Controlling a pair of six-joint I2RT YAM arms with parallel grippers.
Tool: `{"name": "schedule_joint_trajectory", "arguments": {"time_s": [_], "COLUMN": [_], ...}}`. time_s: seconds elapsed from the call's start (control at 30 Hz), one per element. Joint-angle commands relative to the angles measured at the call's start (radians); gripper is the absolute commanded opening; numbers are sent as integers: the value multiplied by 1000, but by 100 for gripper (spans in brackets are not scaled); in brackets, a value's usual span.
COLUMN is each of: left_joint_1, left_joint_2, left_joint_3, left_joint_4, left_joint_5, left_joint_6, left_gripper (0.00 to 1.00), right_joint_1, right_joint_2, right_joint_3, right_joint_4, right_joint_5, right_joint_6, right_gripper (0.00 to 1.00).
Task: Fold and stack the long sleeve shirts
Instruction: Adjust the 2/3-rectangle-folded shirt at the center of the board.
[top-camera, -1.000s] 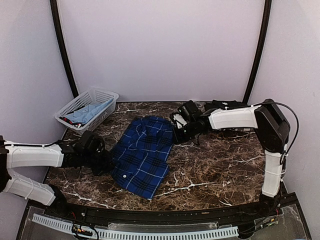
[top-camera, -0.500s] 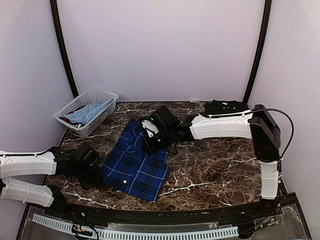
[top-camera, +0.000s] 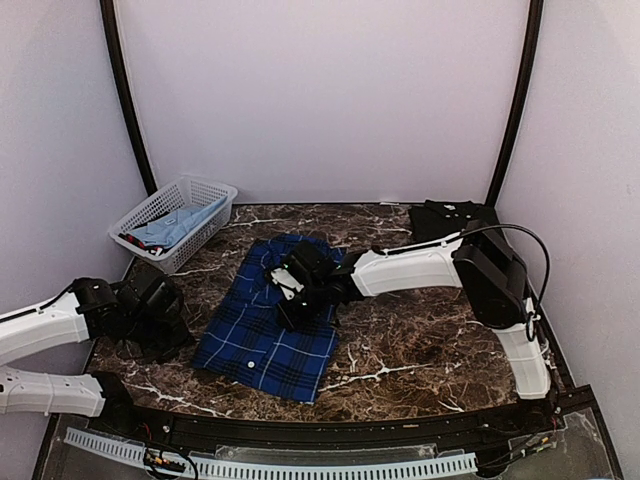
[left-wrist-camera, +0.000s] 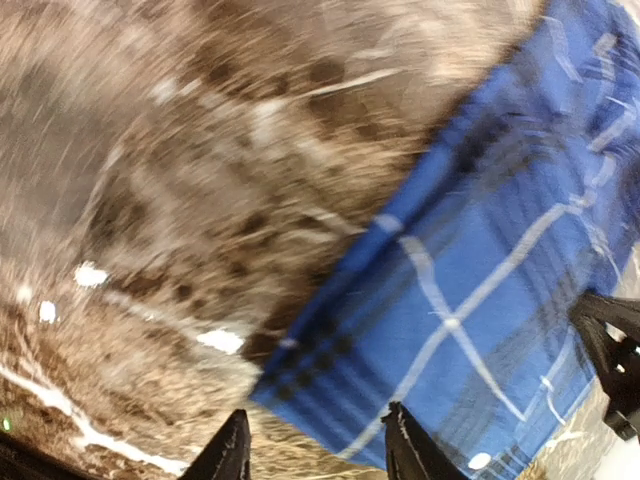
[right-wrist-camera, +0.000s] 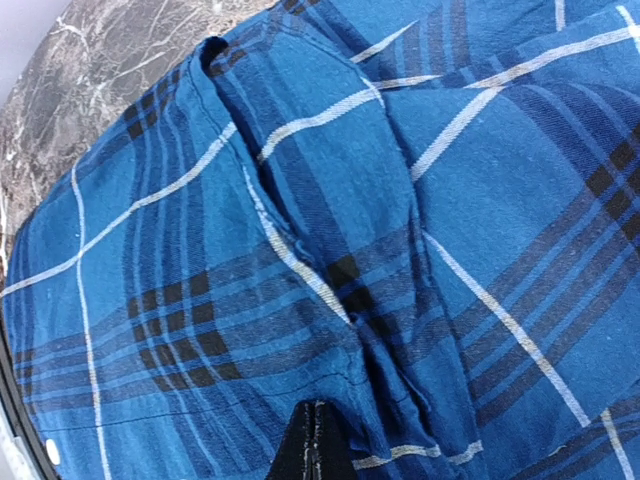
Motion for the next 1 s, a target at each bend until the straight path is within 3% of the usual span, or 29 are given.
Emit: {"name": "schedule_joint_trajectory", "arguments": {"time_s": [0.0, 0.07, 0.2, 0.53, 0.8, 0.97], "left_joint_1": [-5, -5, -32, -283, -380, -389], "left_joint_2": [87, 197, 370, 641, 662, 550], "left_joint_3": [96, 134, 166, 215, 208, 246], "left_joint_4": [150, 262, 475, 509, 523, 437], "left_joint_5": [-21, 23, 178, 187, 182, 79], "left_joint_6": [234, 352, 421, 268, 171, 168], "left_gripper": [44, 41, 32, 23, 19, 21], "right_joint_1": [8, 9, -8, -102, -93, -91], "right_joint_2": [-4, -16, -45, -174, -187, -157], "right_joint_3": [-21, -44, -92, -237, -156, -92], "right_joint_4": [-13, -16, -39, -14, -44, -47], "right_joint_5": [70, 90, 132, 136, 92, 85], "right_joint_6": [-30, -36, -43, -63, -75, -67], "right_gripper": [0, 0, 0, 0, 0, 2]}}
